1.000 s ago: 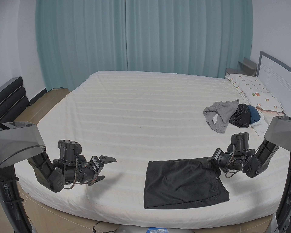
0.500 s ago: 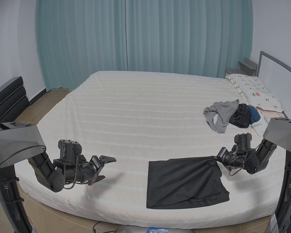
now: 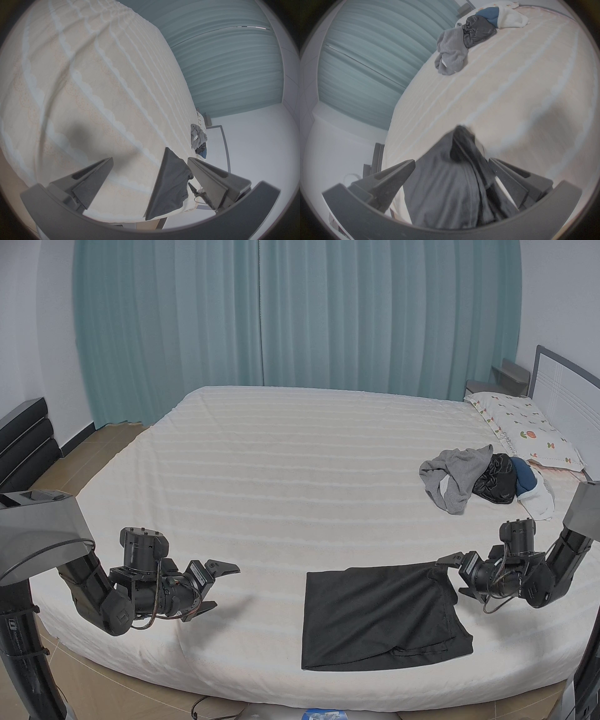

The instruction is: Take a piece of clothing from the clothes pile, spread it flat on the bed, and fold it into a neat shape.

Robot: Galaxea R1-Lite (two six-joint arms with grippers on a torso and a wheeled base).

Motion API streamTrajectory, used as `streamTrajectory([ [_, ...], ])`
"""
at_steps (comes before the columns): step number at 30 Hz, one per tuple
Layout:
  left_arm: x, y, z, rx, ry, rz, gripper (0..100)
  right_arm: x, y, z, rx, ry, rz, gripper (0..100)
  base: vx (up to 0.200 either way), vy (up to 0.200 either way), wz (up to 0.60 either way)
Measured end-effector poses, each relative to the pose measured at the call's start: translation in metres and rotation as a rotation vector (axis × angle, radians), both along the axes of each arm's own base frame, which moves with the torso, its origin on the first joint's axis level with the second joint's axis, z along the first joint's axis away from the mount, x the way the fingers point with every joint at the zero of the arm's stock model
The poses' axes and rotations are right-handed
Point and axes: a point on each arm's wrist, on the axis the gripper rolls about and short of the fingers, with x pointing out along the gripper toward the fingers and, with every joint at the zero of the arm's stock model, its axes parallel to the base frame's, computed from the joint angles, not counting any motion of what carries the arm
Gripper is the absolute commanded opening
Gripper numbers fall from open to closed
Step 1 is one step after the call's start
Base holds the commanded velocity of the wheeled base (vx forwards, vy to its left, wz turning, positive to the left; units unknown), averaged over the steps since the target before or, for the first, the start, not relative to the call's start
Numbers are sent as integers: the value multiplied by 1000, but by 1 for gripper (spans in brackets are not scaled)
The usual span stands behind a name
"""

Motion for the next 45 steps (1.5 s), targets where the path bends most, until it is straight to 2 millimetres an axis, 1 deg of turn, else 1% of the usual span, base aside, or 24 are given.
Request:
streamTrajectory([
  [7, 0, 0, 0, 0, 1, -1, 100, -53, 4, 2, 56, 73, 133, 100, 0, 0, 0],
  [9, 0, 0, 0, 0, 1, -1, 100, -68, 5, 3, 77, 69, 178, 100, 0, 0, 0],
  [13, 0, 0, -1, 0, 1, -1, 100, -76, 7, 5, 86, 16, 220, 100, 0, 0, 0],
  [15, 0, -1, -1, 1, 1, -2, 100, -78, 8, 2, 80, 6, 239, 100, 0, 0, 0],
  [22, 0, -1, -1, 1, 0, -3, 100, -77, 7, -9, 51, -59, 275, 100, 0, 0, 0],
  [26, 0, -1, -1, 1, 1, -3, 100, -78, 7, -17, 48, -42, 275, 100, 0, 0, 0],
  [27, 0, -1, -1, 2, 1, -3, 100, -79, 7, -20, 45, -32, 278, 0, 0, 0, 0],
  [34, 0, -1, -1, 2, 1, -4, 100, -83, 4, -29, 13, 1, 290, 0, 0, 0, 0],
  [42, 0, -1, -1, 2, 1, -4, 100, -95, -10, -33, -51, 14, 294, 0, 0, 0, 0],
  [45, 0, -1, -1, 1, 1, -4, 100, -101, -13, -30, -56, 17, 285, 0, 0, 0, 0],
])
